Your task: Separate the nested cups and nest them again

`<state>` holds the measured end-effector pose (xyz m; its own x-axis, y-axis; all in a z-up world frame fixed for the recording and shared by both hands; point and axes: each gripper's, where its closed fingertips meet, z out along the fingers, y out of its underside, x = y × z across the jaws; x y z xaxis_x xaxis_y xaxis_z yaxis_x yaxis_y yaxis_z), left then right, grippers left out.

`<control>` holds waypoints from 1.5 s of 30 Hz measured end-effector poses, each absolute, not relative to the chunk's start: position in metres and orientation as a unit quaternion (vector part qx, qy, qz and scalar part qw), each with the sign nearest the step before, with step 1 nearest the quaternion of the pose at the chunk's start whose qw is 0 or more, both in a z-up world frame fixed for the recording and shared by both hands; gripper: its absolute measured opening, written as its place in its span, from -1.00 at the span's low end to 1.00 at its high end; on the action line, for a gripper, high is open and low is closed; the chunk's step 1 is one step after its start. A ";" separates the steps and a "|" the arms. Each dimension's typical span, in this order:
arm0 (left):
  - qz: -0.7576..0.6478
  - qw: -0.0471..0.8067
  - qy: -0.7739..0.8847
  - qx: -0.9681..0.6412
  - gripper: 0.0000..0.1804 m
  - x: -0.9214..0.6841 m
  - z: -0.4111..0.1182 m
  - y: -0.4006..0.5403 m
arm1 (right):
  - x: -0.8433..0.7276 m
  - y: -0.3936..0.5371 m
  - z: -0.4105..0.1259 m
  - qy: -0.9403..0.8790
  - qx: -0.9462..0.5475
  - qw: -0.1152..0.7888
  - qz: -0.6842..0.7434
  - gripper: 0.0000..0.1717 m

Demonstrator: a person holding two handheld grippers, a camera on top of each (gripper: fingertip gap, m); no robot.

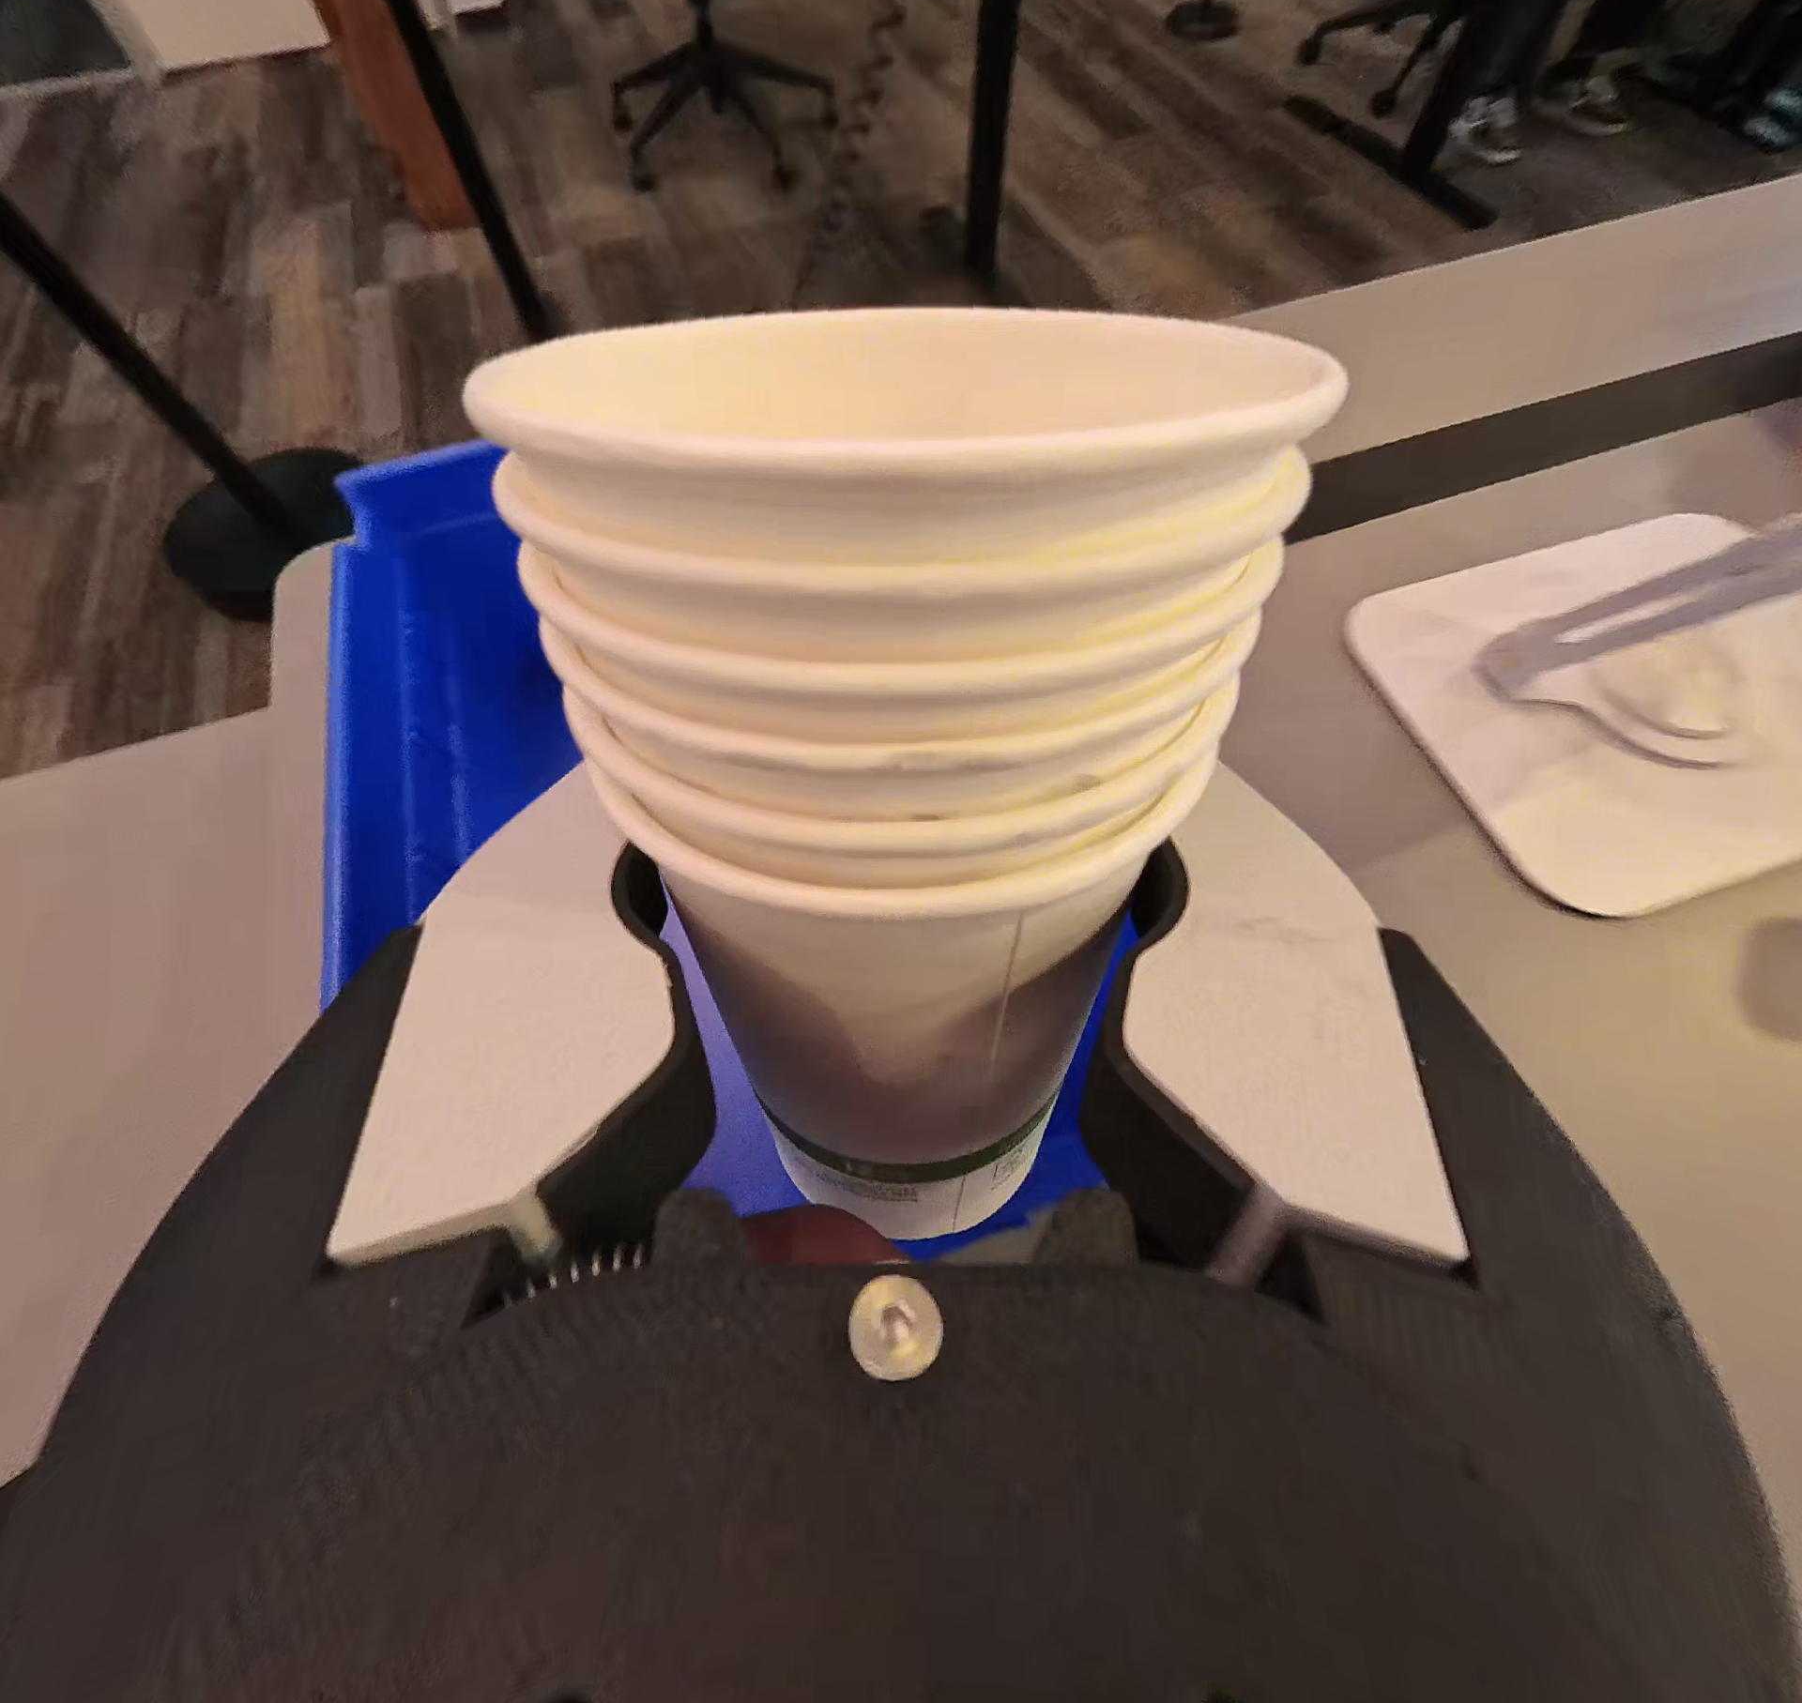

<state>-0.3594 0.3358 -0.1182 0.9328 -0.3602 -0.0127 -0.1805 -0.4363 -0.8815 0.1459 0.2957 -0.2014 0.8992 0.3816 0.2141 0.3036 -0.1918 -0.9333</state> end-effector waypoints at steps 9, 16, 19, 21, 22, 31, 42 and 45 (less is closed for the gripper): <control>-0.255 0.513 0.304 -0.761 0.05 -0.228 -0.081 0.232 | 0.114 0.268 -0.161 -0.285 -0.699 0.645 0.114 -0.24; -0.376 0.472 0.401 -0.689 0.05 -0.112 -0.096 0.175 | 0.043 0.201 -0.125 -0.383 -0.589 0.621 0.349 -0.30; -0.395 0.434 0.441 -0.679 0.06 -0.070 -0.117 0.164 | 0.019 0.178 -0.120 -0.396 -0.567 0.587 0.422 -0.12; -0.407 0.413 0.465 -0.669 0.05 -0.047 -0.128 0.158 | 0.008 0.168 -0.118 -0.401 -0.556 0.568 0.456 -0.02; -0.410 0.403 0.476 -0.665 0.05 -0.037 -0.133 0.156 | 0.005 0.164 -0.118 -0.404 -0.553 0.561 0.465 0.03; -0.467 0.340 0.523 -0.627 0.06 0.016 -0.143 0.138 | -0.002 0.147 -0.108 -0.390 -0.531 0.511 0.552 0.07; -0.502 0.338 0.502 -0.617 0.07 0.030 -0.142 0.140 | 0.007 0.153 -0.101 -0.359 -0.517 0.513 0.584 0.05; -0.512 0.346 0.495 -0.611 0.09 0.031 -0.138 0.140 | 0.009 0.153 -0.097 -0.354 -0.513 0.520 0.584 0.04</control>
